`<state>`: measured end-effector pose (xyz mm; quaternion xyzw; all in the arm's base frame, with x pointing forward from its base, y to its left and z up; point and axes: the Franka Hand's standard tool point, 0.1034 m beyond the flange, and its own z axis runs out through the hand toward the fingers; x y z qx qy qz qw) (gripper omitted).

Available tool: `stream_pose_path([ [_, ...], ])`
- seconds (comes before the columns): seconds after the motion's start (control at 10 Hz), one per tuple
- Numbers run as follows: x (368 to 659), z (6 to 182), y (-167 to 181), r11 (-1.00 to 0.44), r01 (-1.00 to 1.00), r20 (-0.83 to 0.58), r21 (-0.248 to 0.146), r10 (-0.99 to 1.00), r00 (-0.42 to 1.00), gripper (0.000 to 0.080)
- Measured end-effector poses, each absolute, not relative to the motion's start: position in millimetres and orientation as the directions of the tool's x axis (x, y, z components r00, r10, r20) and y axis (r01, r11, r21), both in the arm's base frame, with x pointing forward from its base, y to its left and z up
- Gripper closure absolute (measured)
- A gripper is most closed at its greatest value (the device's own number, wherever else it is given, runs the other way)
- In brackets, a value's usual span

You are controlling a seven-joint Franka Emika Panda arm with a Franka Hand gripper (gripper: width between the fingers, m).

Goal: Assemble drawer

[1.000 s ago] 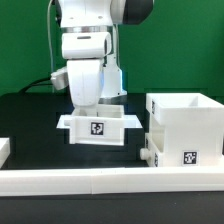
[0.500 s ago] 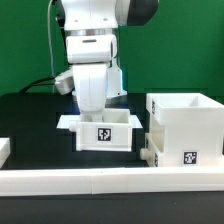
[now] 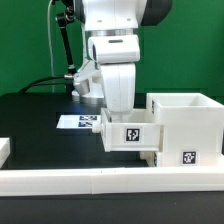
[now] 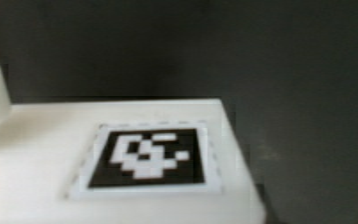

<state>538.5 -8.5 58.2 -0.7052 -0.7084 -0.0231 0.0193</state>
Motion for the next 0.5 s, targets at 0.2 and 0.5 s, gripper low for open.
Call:
stream_pose_path([
  [0.2, 534.4, 57.3, -9.5, 0.006, 1.0, 0.057, -0.029, 0.998, -0.004, 0.0758],
  [0.5, 535.1, 58.3, -2.3, 0.012, 1.0, 0.059, -0.029, 0.998, -0.01, 0.0758],
])
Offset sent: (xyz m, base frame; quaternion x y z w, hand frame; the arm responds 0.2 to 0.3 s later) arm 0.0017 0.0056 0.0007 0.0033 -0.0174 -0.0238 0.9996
